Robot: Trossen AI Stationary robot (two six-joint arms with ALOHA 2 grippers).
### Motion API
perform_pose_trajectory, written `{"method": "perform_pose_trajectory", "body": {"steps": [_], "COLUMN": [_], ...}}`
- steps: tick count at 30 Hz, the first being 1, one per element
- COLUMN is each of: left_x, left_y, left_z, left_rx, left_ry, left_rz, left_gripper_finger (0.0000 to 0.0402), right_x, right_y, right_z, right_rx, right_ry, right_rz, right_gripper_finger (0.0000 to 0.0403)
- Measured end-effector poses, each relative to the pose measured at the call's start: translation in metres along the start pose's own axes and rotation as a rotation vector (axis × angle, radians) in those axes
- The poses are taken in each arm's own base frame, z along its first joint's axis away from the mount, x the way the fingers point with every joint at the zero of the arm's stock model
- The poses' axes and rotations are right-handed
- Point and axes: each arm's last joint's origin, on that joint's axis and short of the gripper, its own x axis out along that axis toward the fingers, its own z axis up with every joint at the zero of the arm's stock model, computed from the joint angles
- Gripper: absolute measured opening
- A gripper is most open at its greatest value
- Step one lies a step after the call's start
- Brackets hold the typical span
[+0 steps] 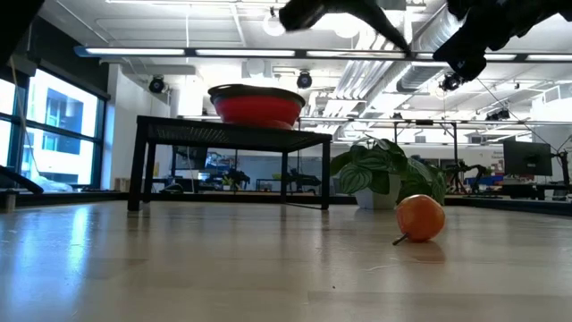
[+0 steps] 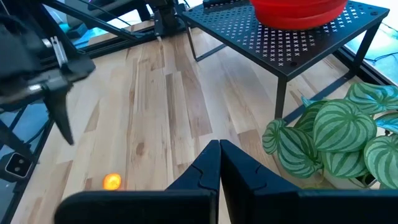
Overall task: Pick & Place Fruit
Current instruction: Put the orange pear into the red basket on the shelf
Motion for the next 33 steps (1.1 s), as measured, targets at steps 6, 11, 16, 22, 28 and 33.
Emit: {"method": "perform_pose_trajectory", "body": {"steps": [6,11,16,22,28,33], "left_x": [0.021,0.036,0.048,0.057,0.065,0.070], "left_y": [0.003,0.006,0.007,0.009,0.017,0.027], "left_z": [-0.013,-0.022,-0.030,-0.036,-0.037,-0.030], "left_rx": [0.012,0.026,0.034,0.043,0.031,-0.028], "left_ry": [0.050,0.088,0.148,0.171,0.204,0.282], "left_rz": [0.036,0.060,0.059,0.064,0.119,0.153], "left_gripper_finger": [0.0182,0.0182,0.0182,0.0182,0.0183,0.0208], "right_x": [0.002,0.006,0.010,0.012,0.012,0.012], "right_y": [-0.001,-0.002,-0.004,-0.005,-0.005,-0.005], "right_z": [0.000,0.000,0.000,0.000,0.000,-0.001], "right_rx": [0.004,0.014,0.022,0.009,-0.001,0.001], "right_ry": [0.008,0.029,0.047,0.056,0.058,0.062], "right_rz": [-0.001,-0.002,-0.004,-0.004,-0.004,-0.005], "right_gripper_finger": [0.0003,0.0003,0.0003,0.0002,0.0002,0.0002]}}
